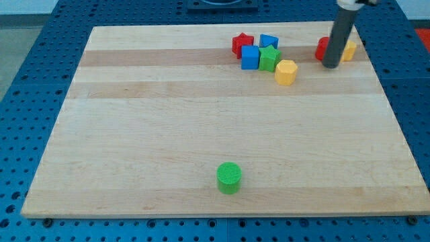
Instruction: Push the yellow heart along with red circle to the group of blocks
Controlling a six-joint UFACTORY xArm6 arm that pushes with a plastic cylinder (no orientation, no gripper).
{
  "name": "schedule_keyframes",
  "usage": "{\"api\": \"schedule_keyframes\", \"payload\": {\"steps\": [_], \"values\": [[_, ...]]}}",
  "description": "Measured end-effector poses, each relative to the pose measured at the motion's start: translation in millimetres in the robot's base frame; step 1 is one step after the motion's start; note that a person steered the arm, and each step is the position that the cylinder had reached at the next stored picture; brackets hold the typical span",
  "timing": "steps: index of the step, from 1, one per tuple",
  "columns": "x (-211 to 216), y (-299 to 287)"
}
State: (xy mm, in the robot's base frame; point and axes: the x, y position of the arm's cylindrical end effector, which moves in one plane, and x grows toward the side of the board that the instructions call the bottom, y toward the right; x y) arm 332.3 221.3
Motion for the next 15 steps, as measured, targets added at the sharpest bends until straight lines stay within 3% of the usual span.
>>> {"api": "schedule_keyframes", "payload": {"steps": [2,4,9,15], "values": [[47.0,52.9],[2.3,76.7],[-43.2,43.8],[-43.2,-43.5]]}}
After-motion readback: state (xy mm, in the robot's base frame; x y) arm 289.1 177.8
